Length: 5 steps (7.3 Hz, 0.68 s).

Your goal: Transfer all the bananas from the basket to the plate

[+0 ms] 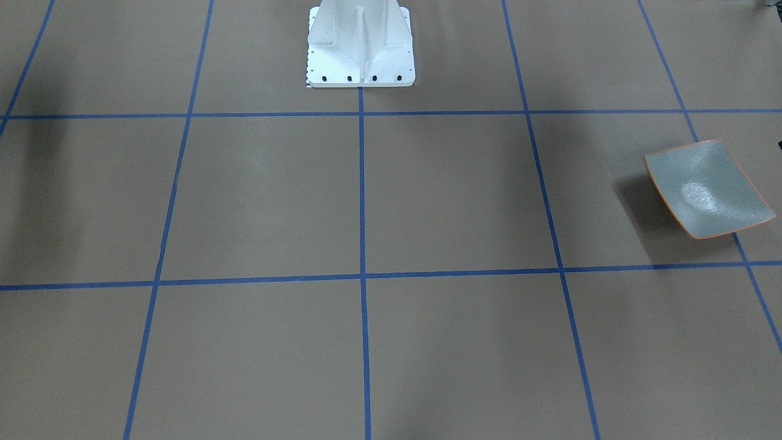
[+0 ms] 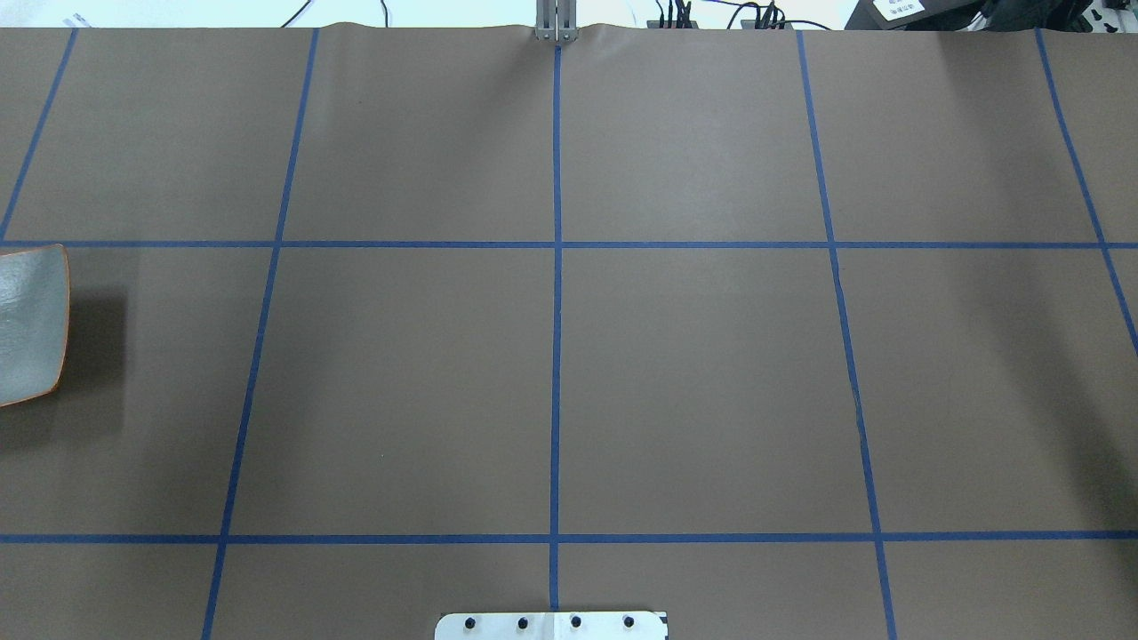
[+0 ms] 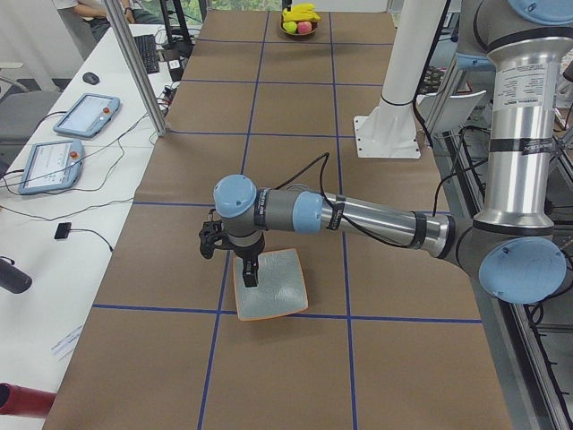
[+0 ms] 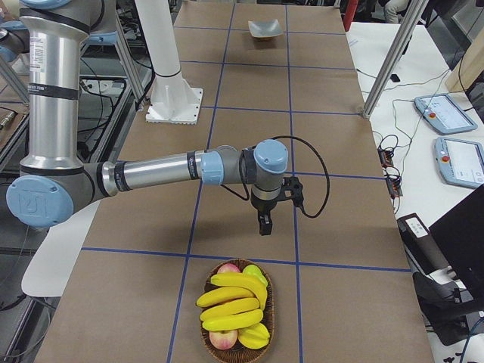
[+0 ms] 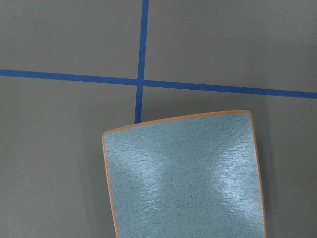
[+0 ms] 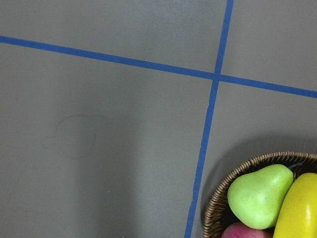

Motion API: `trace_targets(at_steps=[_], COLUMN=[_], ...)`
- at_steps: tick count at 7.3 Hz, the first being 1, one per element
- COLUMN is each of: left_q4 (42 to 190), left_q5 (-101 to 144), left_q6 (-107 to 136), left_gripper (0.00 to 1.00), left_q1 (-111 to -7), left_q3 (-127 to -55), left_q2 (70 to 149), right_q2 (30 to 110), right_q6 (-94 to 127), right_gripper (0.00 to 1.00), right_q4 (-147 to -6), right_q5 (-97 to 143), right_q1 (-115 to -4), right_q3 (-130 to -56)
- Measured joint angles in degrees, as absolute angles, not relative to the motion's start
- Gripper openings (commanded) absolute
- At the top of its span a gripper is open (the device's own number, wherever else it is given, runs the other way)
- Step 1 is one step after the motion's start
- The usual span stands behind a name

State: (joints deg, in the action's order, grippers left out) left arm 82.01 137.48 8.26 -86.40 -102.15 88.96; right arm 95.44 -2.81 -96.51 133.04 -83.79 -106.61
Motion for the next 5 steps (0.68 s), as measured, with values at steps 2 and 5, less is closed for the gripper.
trace_targets(at_steps=[2,5], left_q4=[82.0,82.0], left_q5=[137.8,137.5], left_q6=[8.2,8.2], left_gripper=[0.99,0.99], left_q1=[-86.3,-86.3], left_q3=[-102.6,-102.9], left_q2=[89.0,88.9], right_q2=[95.3,95.3], right_q6=[-2.7,-2.7], right_gripper=[1.0,1.0], right_q4=[-96.5,-96.5], right_q5=[133.1,132.9], right_q1=[-83.5,-83.0], right_q3=[-106.6,-106.4])
